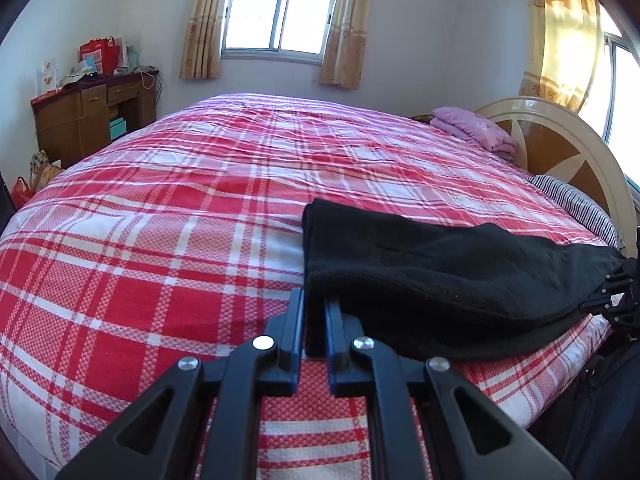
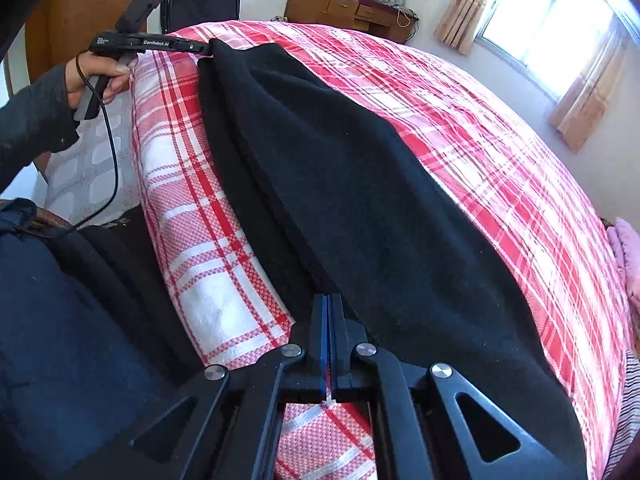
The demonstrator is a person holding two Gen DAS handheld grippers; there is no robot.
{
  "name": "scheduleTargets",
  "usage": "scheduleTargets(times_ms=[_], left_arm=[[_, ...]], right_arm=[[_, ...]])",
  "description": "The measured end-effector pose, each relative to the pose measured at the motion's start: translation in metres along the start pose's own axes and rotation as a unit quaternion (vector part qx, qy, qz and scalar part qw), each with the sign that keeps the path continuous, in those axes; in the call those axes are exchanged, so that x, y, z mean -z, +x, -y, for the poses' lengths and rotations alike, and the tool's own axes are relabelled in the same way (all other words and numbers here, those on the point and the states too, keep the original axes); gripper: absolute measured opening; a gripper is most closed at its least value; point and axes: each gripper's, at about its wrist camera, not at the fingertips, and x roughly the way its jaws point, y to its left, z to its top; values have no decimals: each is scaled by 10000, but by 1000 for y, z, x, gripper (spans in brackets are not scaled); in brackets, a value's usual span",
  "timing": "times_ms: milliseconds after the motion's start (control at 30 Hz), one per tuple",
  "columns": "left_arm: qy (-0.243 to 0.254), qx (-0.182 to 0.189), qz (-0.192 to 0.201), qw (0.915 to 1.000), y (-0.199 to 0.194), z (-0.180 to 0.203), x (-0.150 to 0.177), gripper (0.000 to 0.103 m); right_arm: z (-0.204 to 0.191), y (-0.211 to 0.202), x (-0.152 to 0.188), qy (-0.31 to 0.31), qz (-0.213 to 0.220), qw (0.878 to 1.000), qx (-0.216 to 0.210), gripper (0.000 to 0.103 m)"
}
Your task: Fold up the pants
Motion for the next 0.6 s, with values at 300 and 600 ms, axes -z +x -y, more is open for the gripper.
scheduleTargets(times_ms=[300, 600], left_arm=[[-82, -9, -13, 10000, 7, 2, 1, 10], [-307, 96, 21, 9995, 6, -2, 2, 10]], right_arm=[[9, 11, 2, 83, -52, 10000, 2, 61], [13, 20, 0, 74, -65, 9999, 75, 33]])
